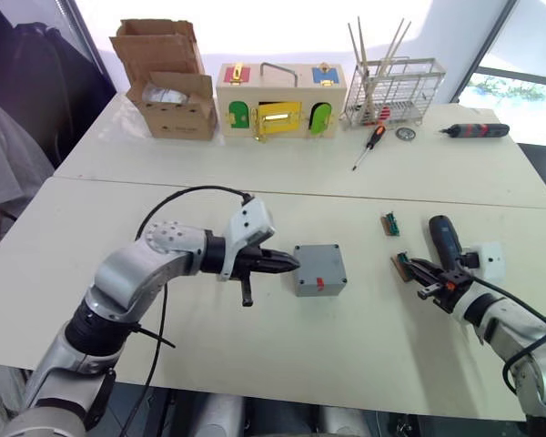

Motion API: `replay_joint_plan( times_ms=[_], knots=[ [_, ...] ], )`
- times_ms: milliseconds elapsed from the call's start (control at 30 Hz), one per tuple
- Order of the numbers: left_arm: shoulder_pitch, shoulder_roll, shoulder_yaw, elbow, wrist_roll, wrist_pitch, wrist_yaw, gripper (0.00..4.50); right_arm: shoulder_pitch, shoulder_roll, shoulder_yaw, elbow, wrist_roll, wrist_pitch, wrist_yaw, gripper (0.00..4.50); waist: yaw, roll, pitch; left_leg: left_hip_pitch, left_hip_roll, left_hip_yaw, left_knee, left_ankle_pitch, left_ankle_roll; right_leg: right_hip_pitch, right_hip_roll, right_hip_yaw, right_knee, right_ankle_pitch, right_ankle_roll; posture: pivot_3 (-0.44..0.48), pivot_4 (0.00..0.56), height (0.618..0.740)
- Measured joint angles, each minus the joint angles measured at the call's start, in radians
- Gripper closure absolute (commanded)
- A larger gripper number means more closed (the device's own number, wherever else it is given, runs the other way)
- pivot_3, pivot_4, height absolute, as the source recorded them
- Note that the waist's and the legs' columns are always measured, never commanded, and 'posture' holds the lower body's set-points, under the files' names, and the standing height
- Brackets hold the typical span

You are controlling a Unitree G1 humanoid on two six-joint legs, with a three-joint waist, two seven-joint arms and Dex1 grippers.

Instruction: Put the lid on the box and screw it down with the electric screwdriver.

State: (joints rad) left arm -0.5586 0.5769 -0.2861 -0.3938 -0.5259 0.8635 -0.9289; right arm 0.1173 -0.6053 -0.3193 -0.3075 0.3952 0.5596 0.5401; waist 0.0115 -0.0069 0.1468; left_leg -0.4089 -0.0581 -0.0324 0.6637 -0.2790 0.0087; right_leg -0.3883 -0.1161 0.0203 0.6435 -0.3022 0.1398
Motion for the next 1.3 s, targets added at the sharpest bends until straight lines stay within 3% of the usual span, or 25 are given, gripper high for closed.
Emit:
replay_joint_plan(
  times_ms=[433, 967, 1133, 1300],
  knots=[
    [0.002, 0.000, -0.010, 0.005, 0.024, -0.020, -0.002, 4.50, 0.000, 0.016, -0.007, 0.001, 0.006, 0.000, -0.007, 4.48, 0.000, 0.000, 0.000, 0.000, 0.000, 0.000, 0.000, 0.000, 0.000, -0.001, 0.000, 0.000, 0.001, 0.000, 0.000, 0.000, 0.150, 0.739],
    [0.005, 0.017, -0.011, 0.031, 0.028, -0.028, -0.029, 4.50, -0.055, 0.020, -0.128, -0.138, 0.189, 0.137, -0.060, 4.48, -0.001, 0.000, 0.000, 0.000, 0.000, 0.000, 0.000, -0.001, 0.002, -0.001, 0.000, 0.000, 0.002, 0.000, 0.000, 0.000, 0.150, 0.739],
    [0.005, 0.105, 0.008, 0.029, 0.028, -0.030, -0.072, 4.50, -0.192, -0.022, 0.011, -0.250, 0.284, 0.224, -0.010, 4.48, -0.022, 0.001, 0.001, 0.000, 0.002, -0.001, -0.001, -0.002, 0.003, -0.002, 0.002, 0.000, 0.003, 0.000, 0.000, 0.000, 0.150, 0.739],
    [0.017, 0.134, 0.035, 0.018, 0.025, -0.025, -0.071, 4.50, -0.266, -0.007, 0.139, -0.209, 0.258, 0.228, -0.009, 4.48, -0.018, 0.000, 0.001, 0.000, 0.001, -0.001, 0.000, -0.002, 0.003, -0.002, 0.001, 0.000, 0.003, 0.000, 0.000, 0.000, 0.150, 0.739]
  ],
)
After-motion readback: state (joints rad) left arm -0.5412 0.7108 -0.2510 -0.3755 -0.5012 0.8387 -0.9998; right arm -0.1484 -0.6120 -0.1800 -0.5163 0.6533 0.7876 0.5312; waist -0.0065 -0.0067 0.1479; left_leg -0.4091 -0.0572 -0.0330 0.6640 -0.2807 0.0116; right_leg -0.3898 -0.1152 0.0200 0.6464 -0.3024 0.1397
